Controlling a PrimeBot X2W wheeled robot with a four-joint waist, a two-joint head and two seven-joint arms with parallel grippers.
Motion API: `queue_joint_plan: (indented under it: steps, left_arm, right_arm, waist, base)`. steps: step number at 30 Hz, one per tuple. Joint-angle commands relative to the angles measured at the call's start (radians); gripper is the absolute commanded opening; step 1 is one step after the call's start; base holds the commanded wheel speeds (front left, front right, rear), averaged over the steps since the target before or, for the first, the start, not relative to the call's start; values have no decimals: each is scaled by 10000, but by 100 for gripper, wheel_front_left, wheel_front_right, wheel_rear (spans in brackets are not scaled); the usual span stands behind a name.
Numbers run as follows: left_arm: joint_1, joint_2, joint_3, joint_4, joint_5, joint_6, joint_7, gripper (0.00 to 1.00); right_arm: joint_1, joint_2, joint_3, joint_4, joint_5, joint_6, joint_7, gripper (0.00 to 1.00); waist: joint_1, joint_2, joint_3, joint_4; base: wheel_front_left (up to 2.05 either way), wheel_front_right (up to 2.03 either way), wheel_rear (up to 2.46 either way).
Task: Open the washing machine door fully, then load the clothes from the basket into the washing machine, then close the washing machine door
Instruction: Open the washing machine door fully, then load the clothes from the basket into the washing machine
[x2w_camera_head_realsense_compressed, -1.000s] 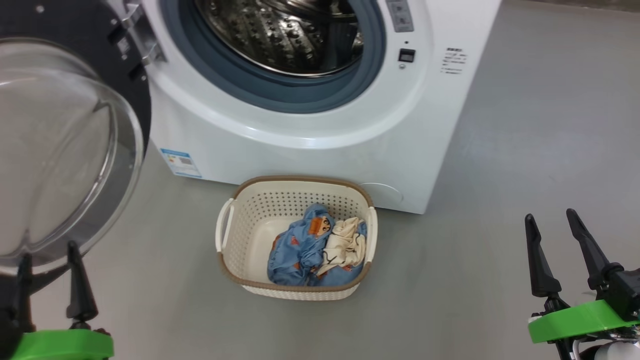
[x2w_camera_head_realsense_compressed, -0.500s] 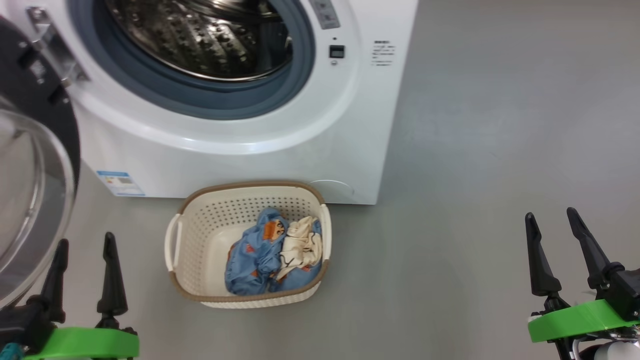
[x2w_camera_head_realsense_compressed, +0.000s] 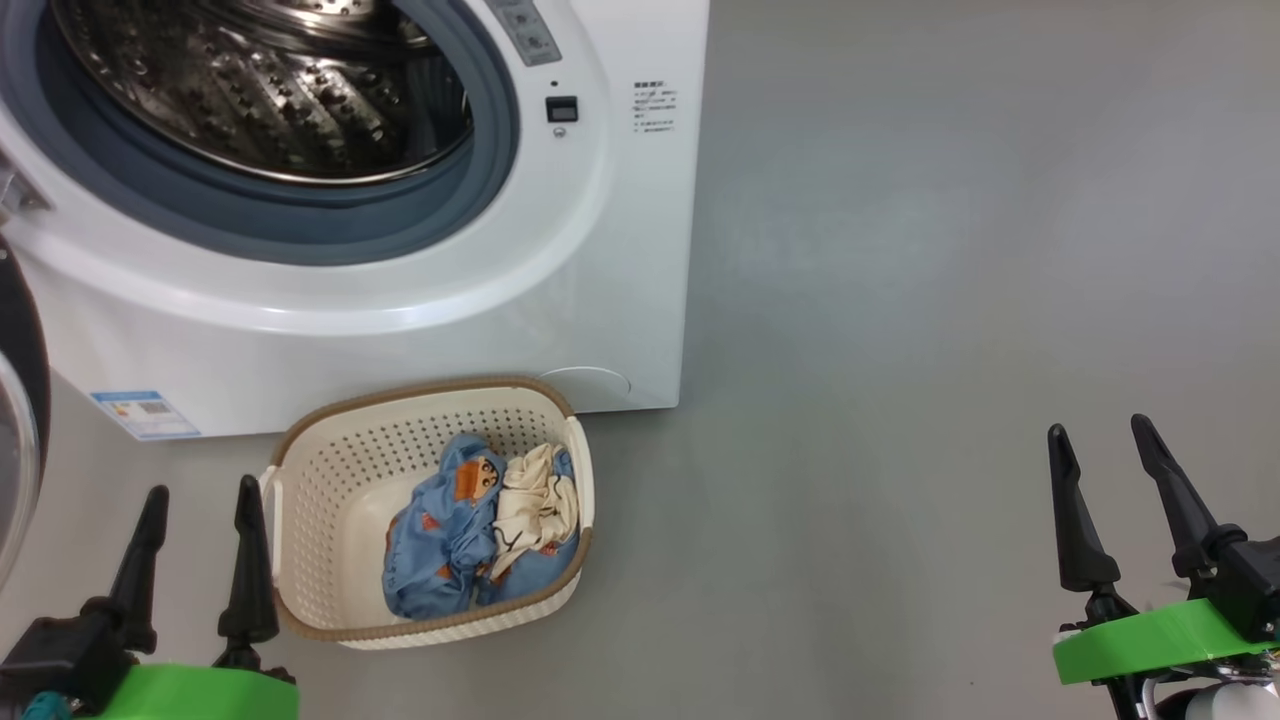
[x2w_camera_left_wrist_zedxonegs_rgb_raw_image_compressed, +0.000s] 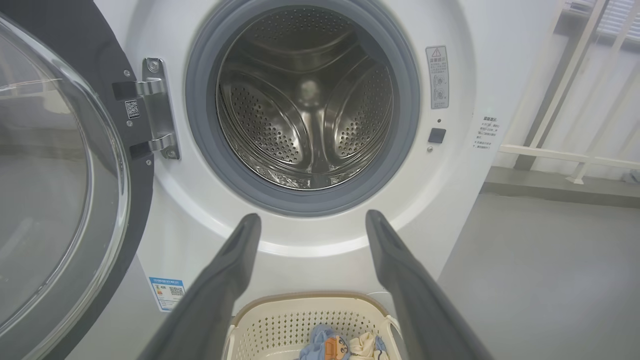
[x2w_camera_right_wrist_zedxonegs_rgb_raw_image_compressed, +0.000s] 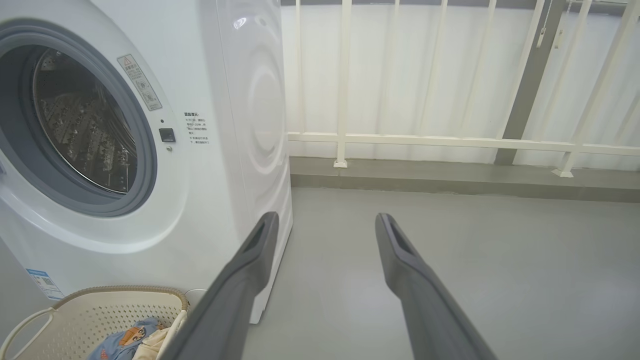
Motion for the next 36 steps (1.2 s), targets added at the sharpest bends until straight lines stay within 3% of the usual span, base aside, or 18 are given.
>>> queue_joint_plan:
  steps: [1,24,36]
  left_arm:
    - [33,239,296,-184,-82,8,-53,100]
    - [210,145,392,-123,-241,8,-53,100]
    - [113,255,237,-201,-387,8,-53,100]
  right_arm:
    - [-23,-72,220,-256,87,44,-92,100]
    - [149,-62,216,-249,129,44,-92,100]
    - [63,-6,211,-272,127,44,-92,100]
  waist:
    - [-1,0,-88,-109]
    - [-1,0,-374,-151]
    - [-1,0,-205,-112]
  base:
    - [0,0,0]
    - [1,-3,2]
    - [48,-151,103]
